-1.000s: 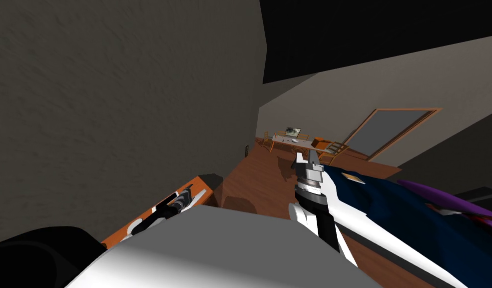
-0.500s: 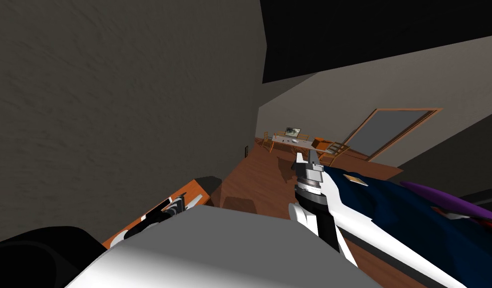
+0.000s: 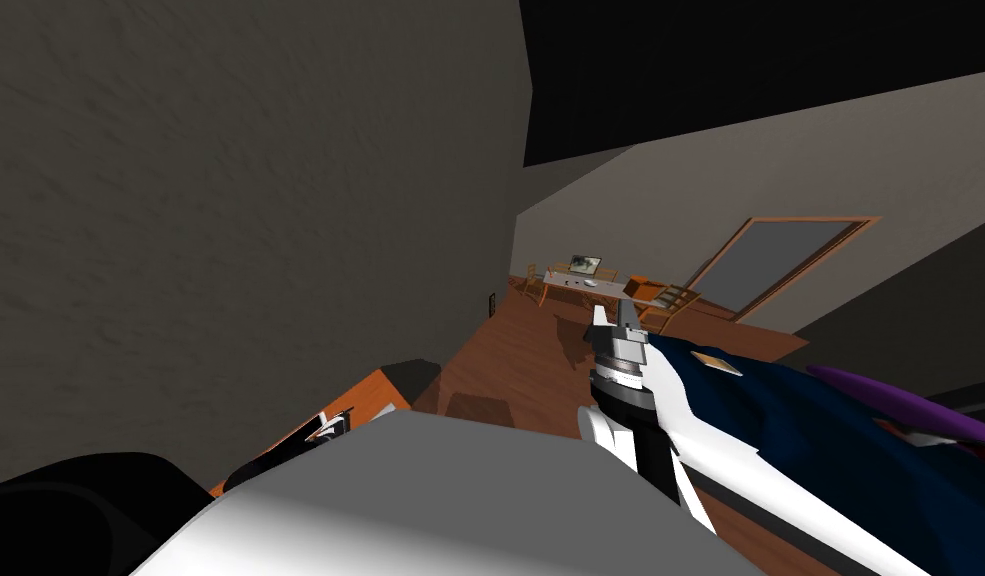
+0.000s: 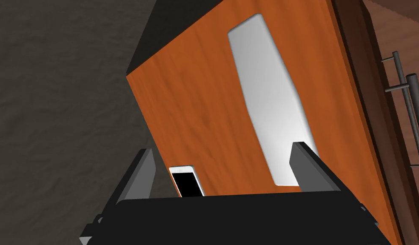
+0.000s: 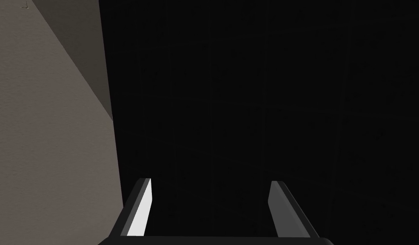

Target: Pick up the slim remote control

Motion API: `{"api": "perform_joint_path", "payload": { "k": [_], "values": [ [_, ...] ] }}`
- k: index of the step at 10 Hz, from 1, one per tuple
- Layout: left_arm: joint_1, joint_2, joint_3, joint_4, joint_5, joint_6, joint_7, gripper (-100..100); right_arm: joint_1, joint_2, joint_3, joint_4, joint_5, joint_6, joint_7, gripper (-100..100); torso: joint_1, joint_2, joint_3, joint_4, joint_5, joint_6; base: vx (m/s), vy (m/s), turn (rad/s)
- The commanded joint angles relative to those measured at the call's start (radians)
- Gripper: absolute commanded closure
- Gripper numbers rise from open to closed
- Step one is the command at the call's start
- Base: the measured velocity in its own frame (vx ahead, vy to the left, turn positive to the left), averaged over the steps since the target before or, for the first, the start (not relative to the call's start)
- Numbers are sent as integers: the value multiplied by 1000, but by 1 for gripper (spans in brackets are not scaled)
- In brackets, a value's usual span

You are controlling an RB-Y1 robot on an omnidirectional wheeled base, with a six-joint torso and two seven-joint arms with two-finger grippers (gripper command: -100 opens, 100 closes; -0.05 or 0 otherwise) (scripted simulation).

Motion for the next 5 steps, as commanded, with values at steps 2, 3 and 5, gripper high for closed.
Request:
{"api": "perform_joint_path", "payload": {
  "k": [2, 3, 5],
  "values": [
    [-10, -13, 60, 80, 14, 78, 8, -100, 0, 0, 0, 0, 0, 0, 0, 0, 0, 1, 1, 0, 0, 0, 131, 8, -43],
    [-10, -13, 60, 90, 14, 99, 8, -100, 0, 0, 0, 0, 0, 0, 0, 0, 0, -1, -1, 0, 0, 0, 115, 20, -21],
    [-15, -20, 89, 124, 18, 142, 13, -100, 0, 0, 0, 0, 0, 0, 0, 0, 0, 5, 3, 1, 0, 0, 41, 6, -16]
  ]
}}
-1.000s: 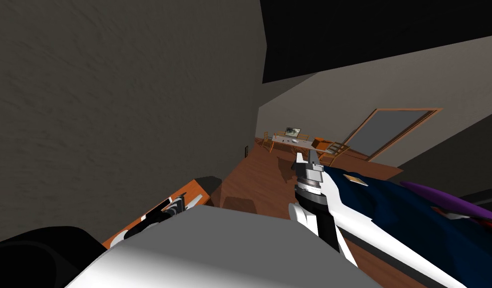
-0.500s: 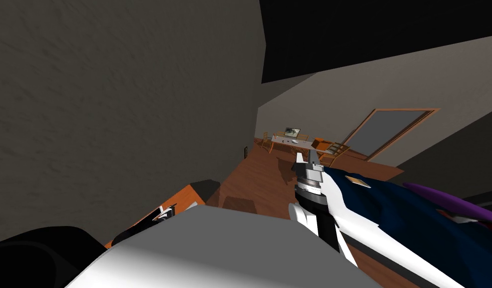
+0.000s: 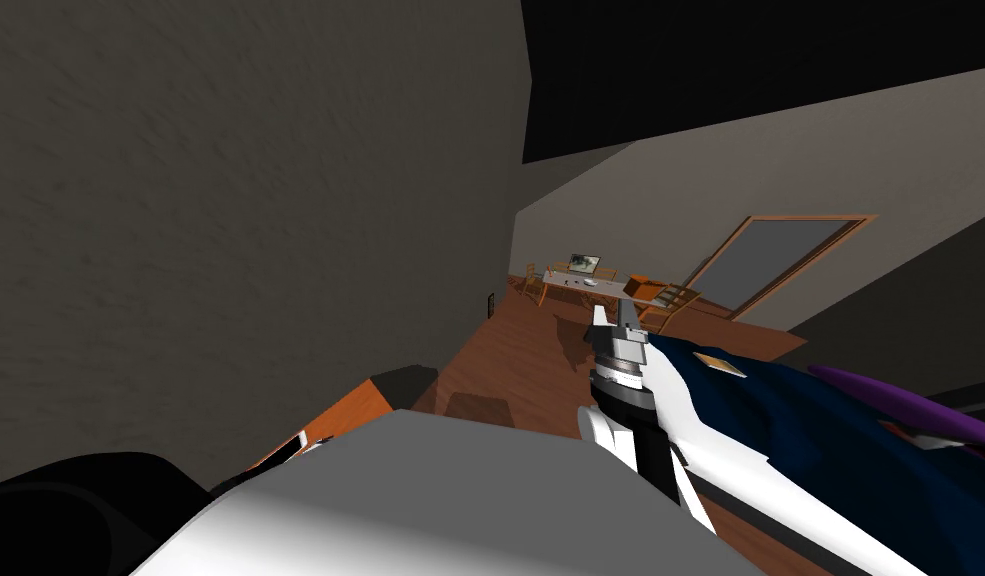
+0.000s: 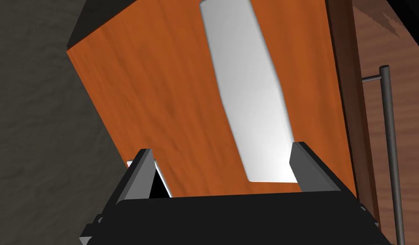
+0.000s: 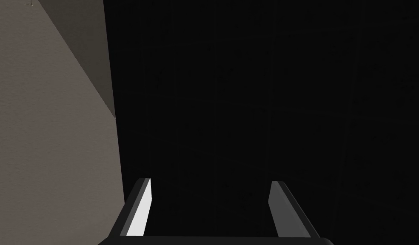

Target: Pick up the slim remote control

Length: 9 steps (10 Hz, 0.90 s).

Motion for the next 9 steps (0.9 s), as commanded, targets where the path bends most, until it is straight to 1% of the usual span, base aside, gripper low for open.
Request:
{"api": "perform_joint_path", "payload": {
  "k": [1, 2, 3, 4, 6, 7, 9],
  "values": [
    [-11, -14, 42, 48, -1, 50, 8, -100, 0, 0, 0, 0, 0, 0, 0, 0, 0, 0, 0, 0, 0, 0, 122, 18, -56],
    [-11, -14, 42, 48, -1, 67, 8, -100, 0, 0, 0, 0, 0, 0, 0, 0, 1, -3, -2, -1, 0, 0, 109, 32, -18],
    [-17, -22, 69, 80, 1, 98, 12, -100, 0, 0, 0, 0, 0, 0, 0, 0, 1, -3, -2, -1, 0, 0, 98, 29, -34],
    [-17, -22, 69, 80, 1, 106, 12, -100, 0, 0, 0, 0, 0, 0, 0, 0, 1, -3, -2, -1, 0, 0, 72, 14, -19],
    [-30, -41, 118, 134, 3, 172, 17, -100, 0, 0, 0, 0, 0, 0, 0, 0, 1, -1, -1, 0, 0, 0, 93, 44, -49],
    [-30, -41, 118, 139, 3, 176, 17, -100, 0, 0, 0, 0, 0, 0, 0, 0, 3, -3, -2, -1, 1, 0, 99, 30, -22],
    [-44, -60, 161, 191, 2, 233, 20, -100, 0, 0, 0, 0, 0, 0, 0, 0, 1, -2, -1, -1, 0, 0, 99, 34, -39]
  ]
}}
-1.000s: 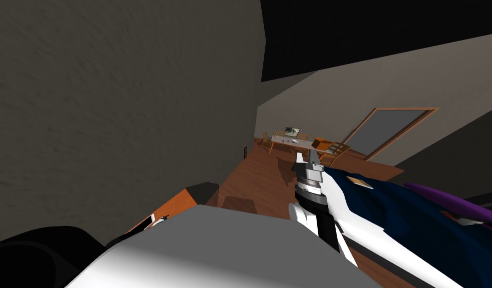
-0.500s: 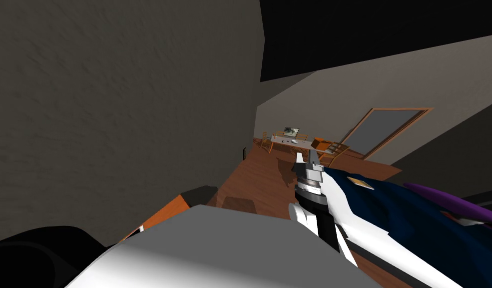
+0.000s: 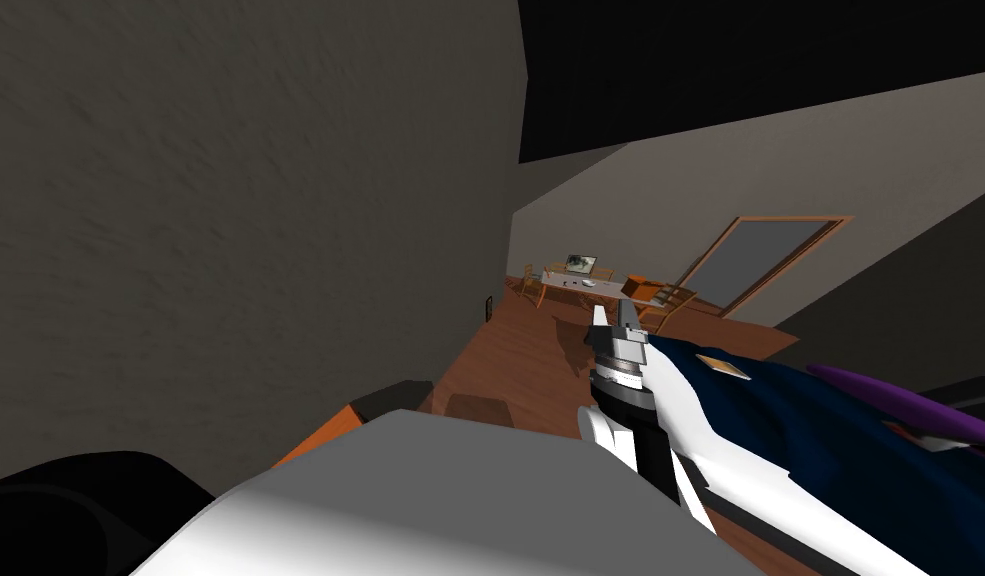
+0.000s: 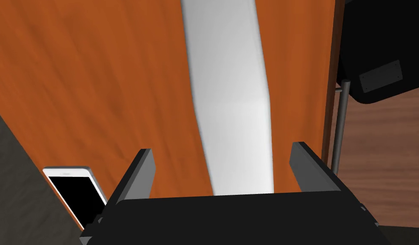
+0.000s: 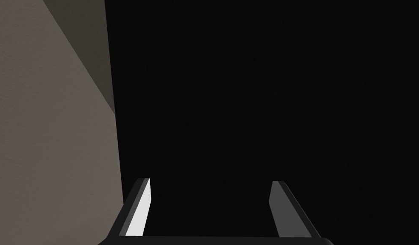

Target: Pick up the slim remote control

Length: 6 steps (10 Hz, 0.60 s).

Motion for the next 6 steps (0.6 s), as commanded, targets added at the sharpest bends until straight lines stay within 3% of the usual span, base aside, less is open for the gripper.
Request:
{"api": "perform_joint_path", "payload": {
  "k": [1, 5, 6],
  "values": [
    [-10, -19, 30, 29, -8, 50, 8, -100, 0, 0, 0, 0, 0, 0, 0, 0, 0, 0, 0, 0, 0, 0, 114, 55, -55],
    [-38, -60, 81, 103, -14, 121, 10, -100, 0, 0, 0, 0, 0, 0, 0, 0, 1, 0, 0, 0, 0, 0, 97, 58, -41],
    [-32, -54, 73, 86, -16, 109, 12, -100, 0, 0, 0, 0, 0, 0, 0, 0, 1, 1, 0, 0, 0, 0, 39, 31, -13]
  ]
}}
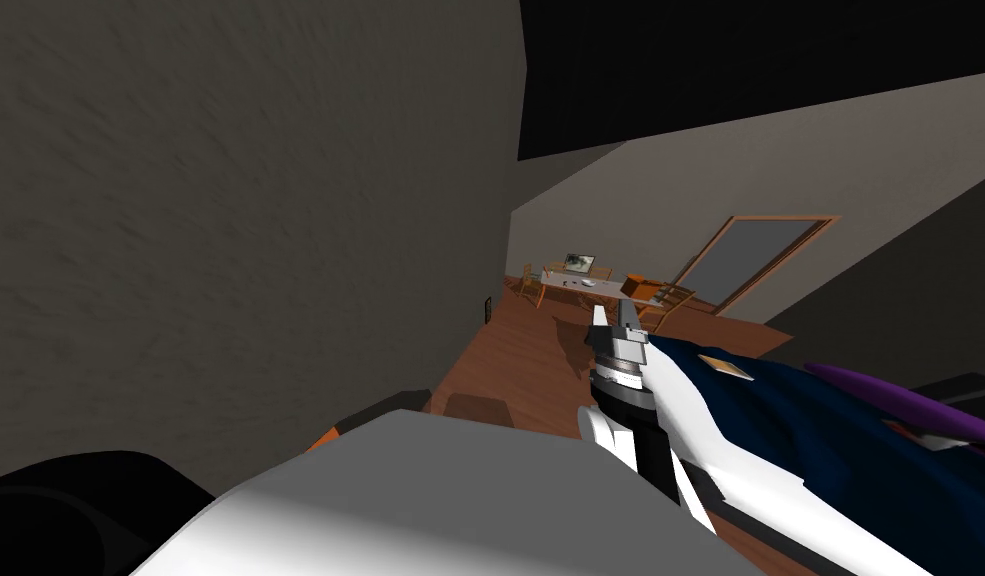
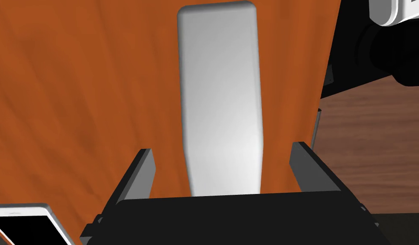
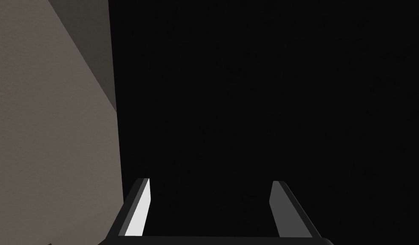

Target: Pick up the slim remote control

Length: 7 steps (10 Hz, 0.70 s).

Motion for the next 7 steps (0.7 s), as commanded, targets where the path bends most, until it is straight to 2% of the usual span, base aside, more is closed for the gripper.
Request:
{"api": "perform_joint_path", "payload": {
  "k": [1, 2, 7],
  "values": [
    [0, 0, 0, 0, 0, 0, 0, 0, 0, 0, 0, 0, 0, 0, 0, 0, 0, 0, 0, 0, 0, 0, 8, 6, 1],
    [-17, 3, -3, 29, -4, -17, 6, -100, 0, 0, 0, 0, 0, 0, 0, 0, -2, 2, 1, 1, 0, 0, -16, 4, -50],
    [-74, 14, -12, 131, -19, -75, 28, -100, 0, 0, 0, 0, 0, 0, 0, 0, -2, 7, 4, 2, 0, 0, -49, 6, -55]
  ]
}}
